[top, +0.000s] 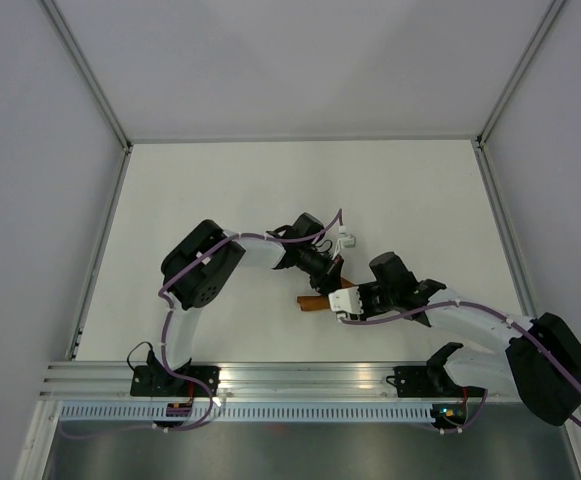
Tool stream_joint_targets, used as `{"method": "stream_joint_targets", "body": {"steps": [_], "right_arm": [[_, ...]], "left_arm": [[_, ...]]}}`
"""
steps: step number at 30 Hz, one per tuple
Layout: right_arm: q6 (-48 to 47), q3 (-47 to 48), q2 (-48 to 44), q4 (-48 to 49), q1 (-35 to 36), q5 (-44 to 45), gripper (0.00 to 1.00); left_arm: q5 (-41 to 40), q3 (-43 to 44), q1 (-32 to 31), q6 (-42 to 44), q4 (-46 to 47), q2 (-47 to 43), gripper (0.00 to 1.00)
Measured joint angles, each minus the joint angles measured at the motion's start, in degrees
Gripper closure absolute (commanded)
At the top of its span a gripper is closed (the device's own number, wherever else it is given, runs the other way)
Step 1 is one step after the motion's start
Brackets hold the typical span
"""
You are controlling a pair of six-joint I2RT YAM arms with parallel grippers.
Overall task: Fold the napkin, place the utensils inside, and roll it up
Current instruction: Roll the napkin with the utensil
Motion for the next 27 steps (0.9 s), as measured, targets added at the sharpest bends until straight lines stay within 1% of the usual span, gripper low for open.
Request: {"method": "stream_joint_targets", "body": {"steps": [1, 3, 7, 10, 15, 18, 21, 24, 25, 27], "right_arm": [[-0.15, -0.04, 0.15, -0.13, 0.11, 0.17, 0.48], [-0.20, -0.13, -0.24, -0.44, 0.24, 0.39, 0.45], [-0.04, -0.50, -2.19, -2.16, 0.24, 0.39, 0.44], [0.83, -0.50, -2.86, -2.78, 0.24, 0.28, 0.43], [2.05, -0.44, -2.75, -3.19, 0.66, -0.28, 0.43], [2.86, -0.31, -2.16, -3.13, 2.05, -0.48, 0.43], [3.37, 0.35, -0.92, -2.89, 3.32, -0.76, 0.44], [4.11, 0.94, 0.76, -1.73, 4.35, -0.76, 0.50], [4.22, 1.09, 1.29, -1.29, 4.52, -0.68, 0.57], [4.26, 1.36, 2.45, -0.39, 4.66, -0.46, 0.61]], "left_arm": [[-0.02, 0.09, 0.02, 0.02, -0.15, 0.00, 0.87], [0.00, 0.44, 0.00, 0.04, -0.96, 0.13, 0.90], [1.79, 0.96, -0.04, 0.02, -2.23, 0.90, 0.95], [2.97, 1.03, -0.04, 0.02, -2.64, 1.31, 0.97], [4.20, 1.20, -0.04, 0.02, -3.08, 1.75, 0.97], [4.28, 1.36, 0.00, 0.02, -3.34, 1.84, 0.97], [4.28, 1.60, 0.00, 0.00, -3.67, 1.92, 0.97], [4.39, 1.70, 0.00, -0.02, -3.74, 2.05, 0.97], [4.42, 1.70, 0.02, -0.04, -3.74, 2.05, 0.96], [4.55, 1.70, 0.00, -0.15, -3.96, 2.05, 0.93]]}}
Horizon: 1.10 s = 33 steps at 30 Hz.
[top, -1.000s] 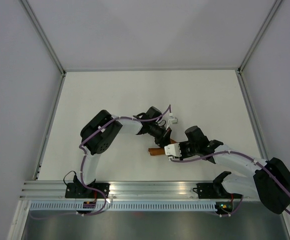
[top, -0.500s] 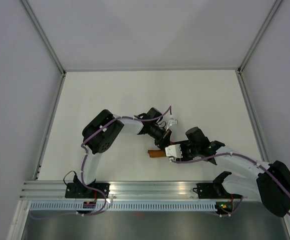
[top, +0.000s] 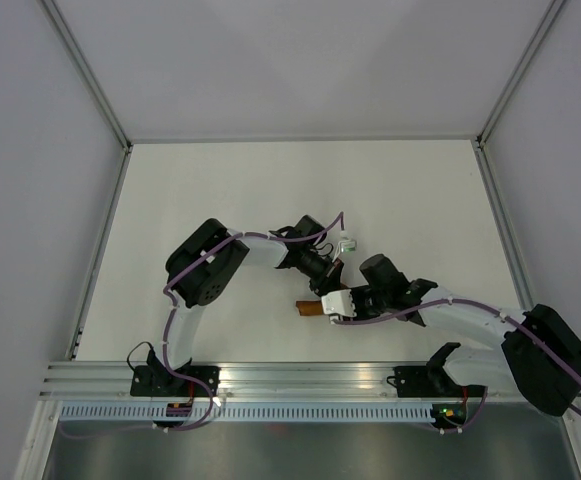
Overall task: Fold the napkin, place the utensils inside, and roll it up
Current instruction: Roll the napkin with the utensil
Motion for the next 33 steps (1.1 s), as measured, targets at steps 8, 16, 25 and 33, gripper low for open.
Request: {"method": "stream_joint_targets", "body": {"steps": [8, 16, 25, 33], "right_arm": [[-0.33, 0.59, 1.62, 1.05, 0.26, 0.48, 0.89], [-1.22, 5.33, 6.62, -2.36, -0.72, -1.25, 0.92], [-4.35, 16.76, 17.09, -14.56, -4.98, -7.48, 0.94], [-6.73, 30.56, 30.64, -29.68, -9.64, -14.60, 0.94]], "left_arm": [[-0.09, -1.73, 0.98, -2.16, 2.03, -0.72, 0.61], [-8.41, -6.51, 3.54, -7.04, 4.61, -7.06, 0.46], [-31.17, -15.65, 8.26, -11.15, 11.54, -18.82, 0.46], [-52.24, -37.46, 8.68, -13.53, 27.89, -39.58, 0.44]]}}
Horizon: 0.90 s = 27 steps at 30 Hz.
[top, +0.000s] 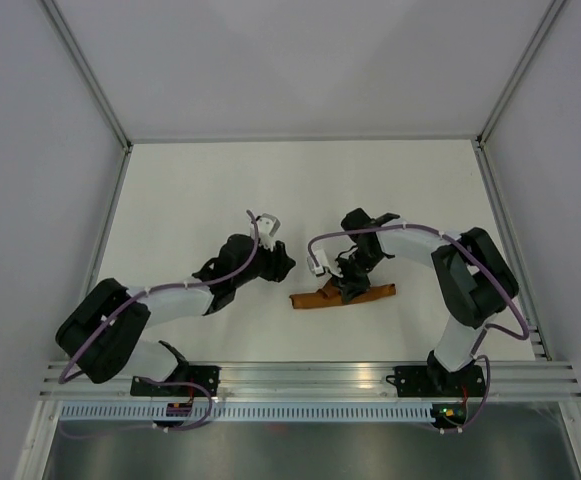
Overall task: Fold the napkin, place the utensils inside, and roll it up
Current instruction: Roll the napkin with the utensil
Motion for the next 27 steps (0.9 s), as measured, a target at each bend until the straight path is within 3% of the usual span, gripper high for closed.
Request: {"method": "stream_joint_targets", "body": {"steps": [4, 10, 18, 27], "right_arm": [[0.13, 6.03, 5.92, -7.04, -1.73, -2.89, 0.94], [0.90, 11.63, 11.28, -13.25, -3.08, -4.98, 0.94], [2.45, 14.69, 14.51, -16.87, -3.58, -6.51, 0.95], [3.37, 15.89, 16.83, -20.41, -3.58, -8.22, 0.95]], "left_arm": [[-7.96, -5.68, -8.55, 6.47, 8.37, -4.83, 0.42], [-13.44, -6.23, -17.07, 17.77, 14.03, -4.90, 0.40], [-13.38, -5.44, -26.47, 28.33, 12.79, -2.12, 0.37], [-13.33, 0.59, -32.50, 36.17, 9.79, 9.18, 0.37]]}}
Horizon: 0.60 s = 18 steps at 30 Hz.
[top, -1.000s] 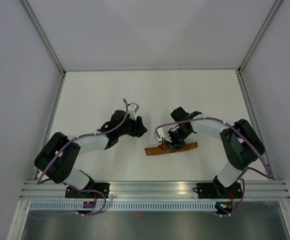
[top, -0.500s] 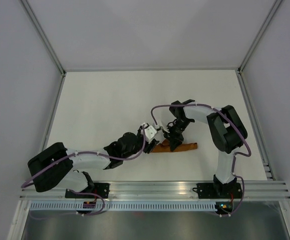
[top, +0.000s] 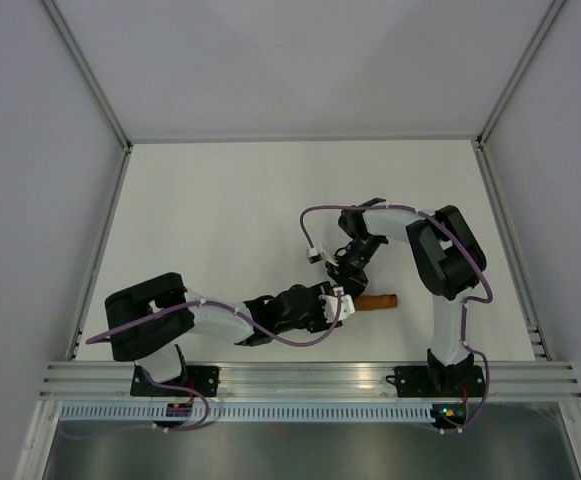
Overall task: Fold the napkin, place the utensils inside, and roll it up
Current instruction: Roll the napkin with the utensil
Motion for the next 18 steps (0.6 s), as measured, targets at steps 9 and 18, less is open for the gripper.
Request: {"method": "stream_joint_targets", "body": {"steps": [9, 18], "right_arm": [[0.26, 0.20, 1.29, -2.69, 0.00, -0.26, 0.95], [0.28, 0.63, 2.10, -4.17, -0.26, -0.13, 0.90]], "left_arm": [[-0.74, 3.43, -0.13, 4.44, 0.72, 7.10, 0.37], [2.27, 5.86, 0.02, 4.98, -0.68, 9.14, 0.70]]}}
